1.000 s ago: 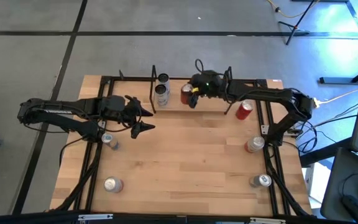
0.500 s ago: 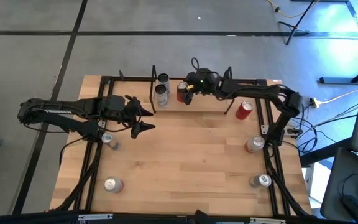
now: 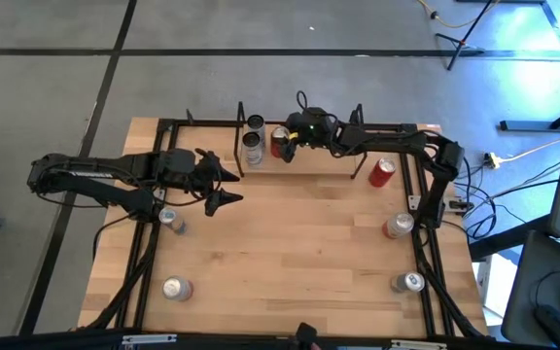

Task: Place canned beverage on shelf
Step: Put the left red soda can on the shelf, then put the red soda can on the shelf

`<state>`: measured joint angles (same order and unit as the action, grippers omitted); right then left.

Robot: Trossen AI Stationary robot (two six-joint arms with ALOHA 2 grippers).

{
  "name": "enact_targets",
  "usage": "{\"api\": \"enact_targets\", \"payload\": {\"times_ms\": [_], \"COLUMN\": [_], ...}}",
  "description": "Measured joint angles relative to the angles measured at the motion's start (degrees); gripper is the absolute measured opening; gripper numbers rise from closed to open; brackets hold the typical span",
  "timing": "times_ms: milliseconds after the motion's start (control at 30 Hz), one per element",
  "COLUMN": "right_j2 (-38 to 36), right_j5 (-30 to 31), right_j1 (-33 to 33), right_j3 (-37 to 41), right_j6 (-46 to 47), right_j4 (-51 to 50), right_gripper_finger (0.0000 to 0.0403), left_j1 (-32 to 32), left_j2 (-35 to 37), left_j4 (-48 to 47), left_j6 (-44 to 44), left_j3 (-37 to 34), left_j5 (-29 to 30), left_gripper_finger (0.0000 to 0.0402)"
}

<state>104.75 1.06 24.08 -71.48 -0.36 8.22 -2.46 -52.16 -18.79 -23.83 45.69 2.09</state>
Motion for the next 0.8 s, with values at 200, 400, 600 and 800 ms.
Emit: {"api": "enact_targets", "payload": {"times_ms": [200,400,600,800], "right_j2": [0.09,0.0,-1.24,-6.49], "right_j5": [0.95,2.0,4.07,3.94], "right_j1": [-0.02,-0.04,-0.04,-0.06], "right_j3": [0.0,0.0,-2.62,-12.08], "right_j6": [-0.13,-0.04,-0.05,-0.15], "right_j4": [0.3,1.46,-5.16,-27.83], "right_gripper_finger": [0.0256,0.0302,0.0338,0.0348], "left_j1": [0.0,0.0,0.0,0.0], "left_j2": [0.0,0.0,0.0,0.0], "left_j4": [0.02,0.04,0.06,0.07], "left_j6": [0.0,0.0,0.0,0.0], "left_j3": [0.0,0.0,0.0,0.0], "left_j5": [0.0,-0.01,0.0,0.0], "left_gripper_finger": [0.0308,0.0308,0.0308,0.0308]}}
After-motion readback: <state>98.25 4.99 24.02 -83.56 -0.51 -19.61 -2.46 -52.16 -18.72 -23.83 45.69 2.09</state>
